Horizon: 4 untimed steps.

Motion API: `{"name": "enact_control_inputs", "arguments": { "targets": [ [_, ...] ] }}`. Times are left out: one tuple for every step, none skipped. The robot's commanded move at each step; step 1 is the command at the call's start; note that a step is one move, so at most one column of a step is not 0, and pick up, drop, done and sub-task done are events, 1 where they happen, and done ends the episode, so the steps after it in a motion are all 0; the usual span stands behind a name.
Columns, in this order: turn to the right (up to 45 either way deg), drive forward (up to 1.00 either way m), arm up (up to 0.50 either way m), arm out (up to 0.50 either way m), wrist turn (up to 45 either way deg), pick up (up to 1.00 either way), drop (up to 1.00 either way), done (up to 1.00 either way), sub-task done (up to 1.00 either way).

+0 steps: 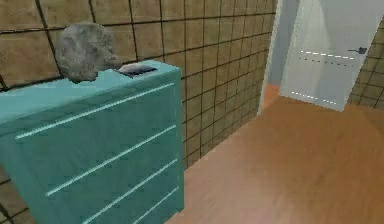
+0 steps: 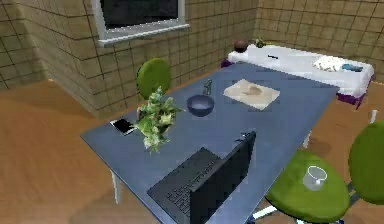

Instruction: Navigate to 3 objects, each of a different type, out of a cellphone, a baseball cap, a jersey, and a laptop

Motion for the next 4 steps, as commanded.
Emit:
{"name": "enact_control_inputs", "arguments": {
  "targets": [
    [-30.0, 0.0, 0.0, 0.0, 0.0, 0.0, 0.0, 0.0, 0.0],
    [0.0, 0.05, 0.0, 0.0, 0.0, 0.0, 0.0, 0.0, 0.0],
    [45.0, 0.0, 0.0, 0.0, 0.0, 0.0, 0.0, 0.0, 0.0],
    [0.0, 0.3, 0.0, 0.0, 0.0, 0.0, 0.0, 0.0, 0.0]
  ]
}}
